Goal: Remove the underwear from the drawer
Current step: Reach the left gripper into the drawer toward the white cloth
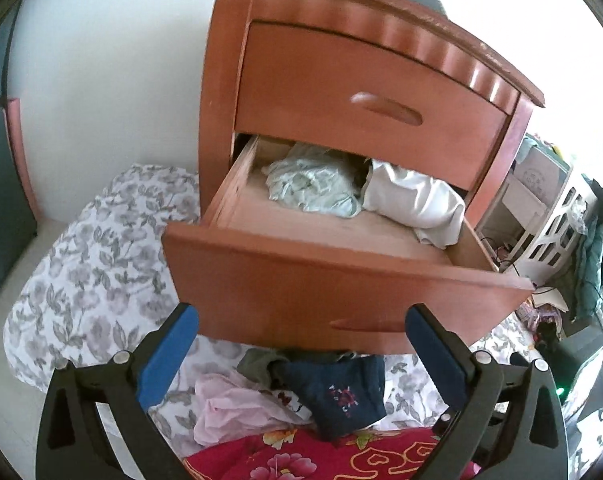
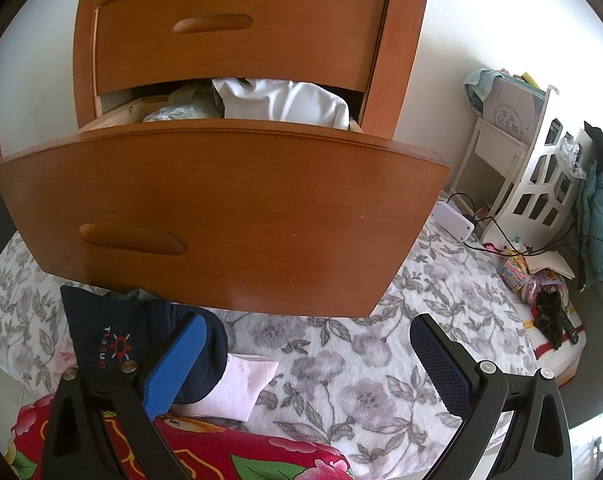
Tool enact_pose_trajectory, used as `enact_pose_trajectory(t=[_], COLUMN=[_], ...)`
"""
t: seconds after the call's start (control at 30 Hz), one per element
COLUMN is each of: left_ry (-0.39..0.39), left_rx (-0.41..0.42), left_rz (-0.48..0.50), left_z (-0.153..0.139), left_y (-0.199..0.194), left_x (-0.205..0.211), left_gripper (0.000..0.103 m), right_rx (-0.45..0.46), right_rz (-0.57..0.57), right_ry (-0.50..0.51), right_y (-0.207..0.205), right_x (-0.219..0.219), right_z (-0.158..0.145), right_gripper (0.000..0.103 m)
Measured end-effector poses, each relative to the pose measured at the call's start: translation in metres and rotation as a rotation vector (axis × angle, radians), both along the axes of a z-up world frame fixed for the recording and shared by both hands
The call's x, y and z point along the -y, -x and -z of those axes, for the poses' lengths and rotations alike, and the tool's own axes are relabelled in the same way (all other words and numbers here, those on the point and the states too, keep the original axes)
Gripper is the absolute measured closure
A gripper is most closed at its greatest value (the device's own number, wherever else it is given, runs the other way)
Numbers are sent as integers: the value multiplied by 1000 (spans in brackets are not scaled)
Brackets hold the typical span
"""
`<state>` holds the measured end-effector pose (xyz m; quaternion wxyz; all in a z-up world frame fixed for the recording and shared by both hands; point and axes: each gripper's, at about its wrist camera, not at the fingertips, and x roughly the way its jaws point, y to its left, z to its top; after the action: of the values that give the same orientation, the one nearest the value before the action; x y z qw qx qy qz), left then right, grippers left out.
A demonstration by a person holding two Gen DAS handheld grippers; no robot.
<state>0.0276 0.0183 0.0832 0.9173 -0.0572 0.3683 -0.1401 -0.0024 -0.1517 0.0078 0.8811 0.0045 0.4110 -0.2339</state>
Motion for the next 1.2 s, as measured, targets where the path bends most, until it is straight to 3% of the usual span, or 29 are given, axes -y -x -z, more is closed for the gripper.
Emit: enact_pose_trajectory(t=[0.17,0.33,0.63,0.87,1.0,1.2], left_ry=[24,69,47,0,-18,-100], left_rx=[-14,-116,-164,-190,-259,-262], left_rz=[20,32,85,101,119,49], left_z=[-13,-21,-40,-42,-38,-35], left_y=[-12,-34,-75,-111,-133,-163], left_x=[5,12,44,76,93,98], left_gripper=[0,0,0,0,0,0], right_rx=[-3,-1,-13,-14,-11,1], right_rz=[-1,-2,-4,-3,-1,5], right_ry=[-6,-20,-34,-62,-92,-146], right_y=[0,1,-1,-2,-2,0], right_x=[0,2,4,8,12,19], right_z=[-1,0,3,5,6,8], right_gripper=[0,0,0,0,0,0])
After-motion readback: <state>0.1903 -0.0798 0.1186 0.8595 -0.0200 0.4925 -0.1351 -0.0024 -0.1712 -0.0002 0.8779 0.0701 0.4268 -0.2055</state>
